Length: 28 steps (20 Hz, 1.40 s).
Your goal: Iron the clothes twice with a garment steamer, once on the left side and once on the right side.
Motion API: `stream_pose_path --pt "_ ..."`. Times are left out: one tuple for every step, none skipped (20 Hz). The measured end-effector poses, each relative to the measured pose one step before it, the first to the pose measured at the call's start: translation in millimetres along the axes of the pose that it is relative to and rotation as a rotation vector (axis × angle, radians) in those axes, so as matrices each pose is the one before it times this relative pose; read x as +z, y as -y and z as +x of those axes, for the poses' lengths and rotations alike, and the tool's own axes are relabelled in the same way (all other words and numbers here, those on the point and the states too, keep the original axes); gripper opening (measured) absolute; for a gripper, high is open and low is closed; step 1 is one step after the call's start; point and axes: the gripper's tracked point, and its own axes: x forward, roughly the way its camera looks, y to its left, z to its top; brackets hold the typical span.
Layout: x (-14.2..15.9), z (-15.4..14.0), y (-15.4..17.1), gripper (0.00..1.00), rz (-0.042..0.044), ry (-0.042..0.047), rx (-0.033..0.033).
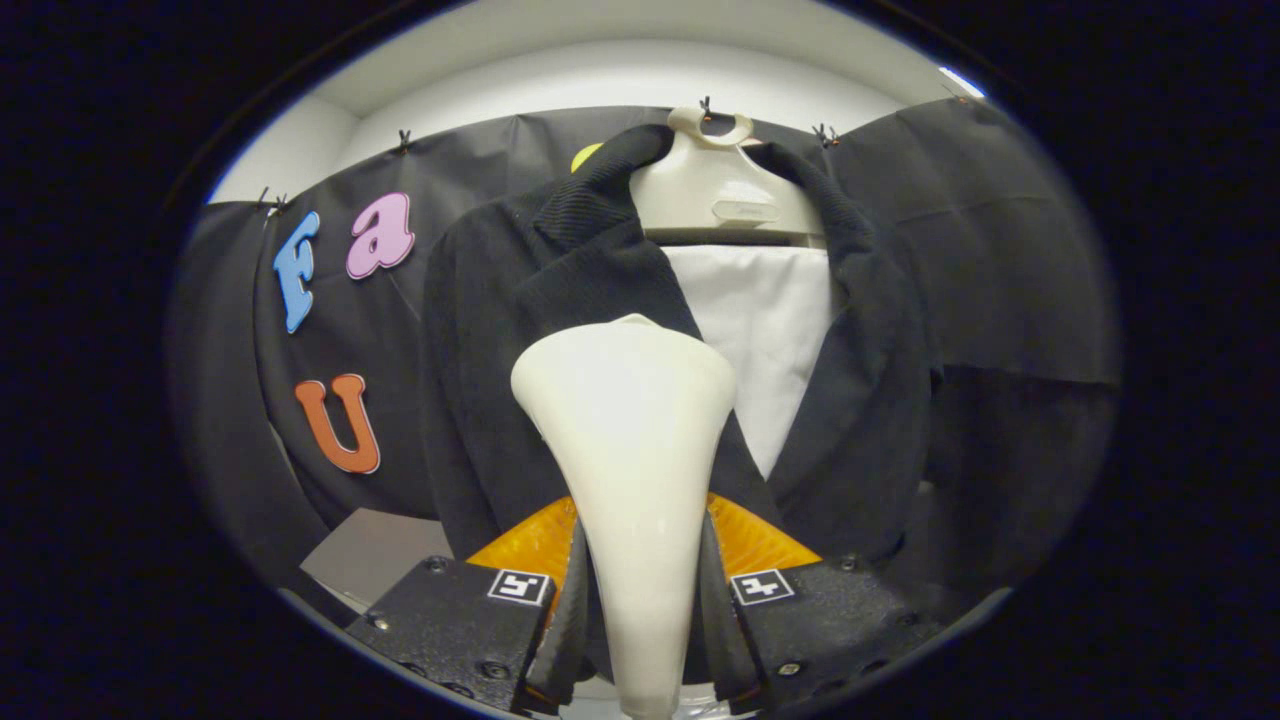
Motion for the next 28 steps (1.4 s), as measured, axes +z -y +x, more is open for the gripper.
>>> stream_pose_path --pt "-6.06 -0.35 0.44 0.52 -0.00058 -0.01193 -0.00209" --pt "-5.60 0.16 0.51 0.52 0.00078 -0.01020 -0.00063" --pt "-6.47 0.08 0.78 0.52 0.00070 -0.01271 -0.00292" --pt "-6.59 -1.08 0.74 0.52 0.00126 -0.01247 -0.00288" --pt "-6.11 0.49 1.12 0.52 0.00002 -0.01211 -0.00285" --pt "-6.87 0.54 2.12 0.52 -0.00094 -0.01197 -0.00565" --pt "-4.52 0.17 1.64 0.52 0.00017 -0.00861 -0.00573" --pt "-4.43 -0.46 1.59 0.52 -0.00032 -0.00674 -0.00450" --pt "-4.67 0.72 1.69 0.52 -0.00139 -0.00877 -0.00516" --pt "-5.47 0.09 1.87 0.52 0.00054 -0.01019 -0.00206" --pt "-3.61 0.44 1.09 0.52 0.00432 -0.00699 -0.00120" --pt "-4.39 0.13 -0.21 0.52 0.00221 -0.00873 0.00068" --pt "-3.91 0.22 0.45 0.52 -0.00200 -0.00796 0.00144" --pt "-4.04 -0.23 1.11 0.52 -0.00193 -0.00510 0.00159" --pt "-3.93 0.44 0.11 0.52 0.00119 -0.00520 0.00285" --pt "-4.24 -0.82 0.57 0.52 0.00264 -0.00670 0.00301" --pt "-5.34 0.38 -0.42 0.52 0.00386 -0.00959 0.00552" --pt "-6.20 -0.01 0.39 0.52 0.00340 -0.01069 0.00371" --pt "-6.62 0.87 -0.30 0.52 0.00500 -0.01379 0.00238" --pt "-7.82 2.00 2.12 0.52 0.01056 -0.01622 0.00397" --pt "-7.41 2.28 1.85 0.52 0.01181 -0.01944 0.00036" --pt "-7.00 1.50 2.40 0.52 0.00789 -0.00919 0.00084" --pt "-6.57 2.10 3.30 0.52 -0.00152 -0.00875 -0.00518" --pt "-6.76 1.73 3.05 0.52 0.00240 -0.00739 -0.00238" --pt "-6.85 1.99 2.87 0.52 0.00667 -0.01271 -0.00040" --pt "-5.58 0.84 3.73 0.52 0.01006 -0.01247 0.00011" --pt "-4.12 3.27 2.53 0.52 0.01118 -0.00830 0.00044" --pt "-6.00 2.65 3.18 0.53 0.00234 -0.00731 -0.00083"
